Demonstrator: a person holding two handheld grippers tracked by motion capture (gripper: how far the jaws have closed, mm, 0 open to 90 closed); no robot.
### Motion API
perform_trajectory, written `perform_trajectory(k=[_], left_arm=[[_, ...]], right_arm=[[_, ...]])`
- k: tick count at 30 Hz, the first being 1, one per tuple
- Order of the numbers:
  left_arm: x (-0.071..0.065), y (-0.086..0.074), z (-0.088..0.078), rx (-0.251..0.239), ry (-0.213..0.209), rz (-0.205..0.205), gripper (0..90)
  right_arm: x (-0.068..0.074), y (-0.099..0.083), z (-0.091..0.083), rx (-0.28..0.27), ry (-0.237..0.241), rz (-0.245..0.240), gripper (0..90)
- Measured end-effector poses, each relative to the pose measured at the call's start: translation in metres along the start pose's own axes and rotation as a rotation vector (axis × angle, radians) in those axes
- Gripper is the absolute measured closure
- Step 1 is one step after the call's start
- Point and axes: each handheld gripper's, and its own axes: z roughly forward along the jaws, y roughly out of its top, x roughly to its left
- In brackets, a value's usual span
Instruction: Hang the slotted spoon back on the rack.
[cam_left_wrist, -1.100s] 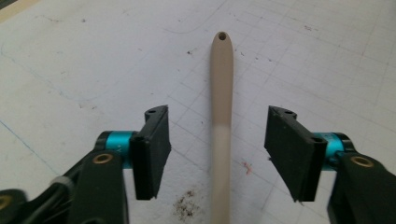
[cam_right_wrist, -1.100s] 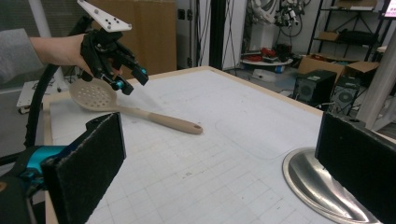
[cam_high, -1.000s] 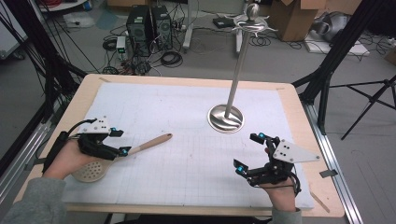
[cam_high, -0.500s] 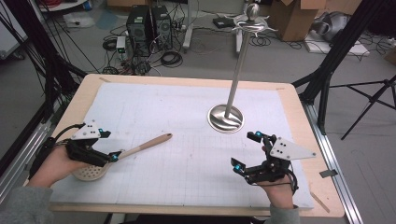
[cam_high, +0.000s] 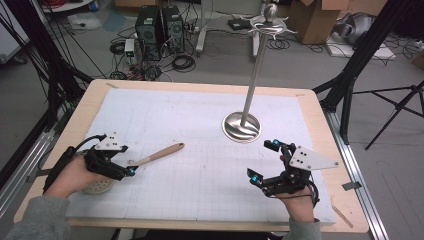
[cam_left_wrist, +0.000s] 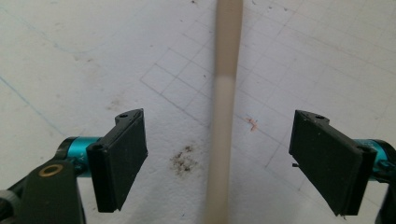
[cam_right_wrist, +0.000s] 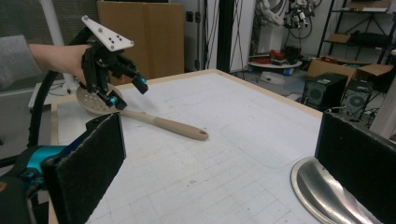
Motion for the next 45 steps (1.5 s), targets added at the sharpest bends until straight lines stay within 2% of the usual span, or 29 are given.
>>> perform_trajectory(k=[4,8,13,23,26,30,33,37,45], left_arm=[[-0.001,0.003,0.003,0.004,-0.028,0.003,22.0],[0.001,0.006,0.009,0.038,-0.042,0.001,25.8],[0.003,0.004,0.012,0.081,-0.02,0.003,31.9],[0.006,-0.004,0.012,0.149,-0.021,0.027,48.6],[0.005,-0.006,0.011,0.148,-0.031,0.037,52.7],[0.005,-0.007,0.014,0.173,-0.039,0.059,54.9],[0.005,-0.006,0.017,0.192,-0.04,0.048,55.0],[0.005,-0.005,0.019,0.191,-0.051,0.019,57.1],[0.005,-0.005,0.02,0.179,-0.075,0.02,68.6]], right_arm=[[0.001,0.001,-0.001,-0.004,0.004,0.001,0.7],[0.0,0.001,-0.003,-0.008,0.001,0.006,0.7],[0.001,0.001,-0.004,-0.013,0.003,-0.005,0.7],[0.002,0.0,-0.006,-0.003,0.004,0.003,0.7],[0.002,0.0,-0.005,-0.007,0.005,-0.009,0.7],[0.002,-0.001,-0.004,0.005,0.01,-0.002,0.7],[0.002,-0.001,-0.004,0.005,0.015,-0.004,0.7],[0.002,-0.001,-0.004,0.005,0.014,0.0,0.7],[0.002,-0.001,-0.004,0.005,0.014,0.001,0.7]])
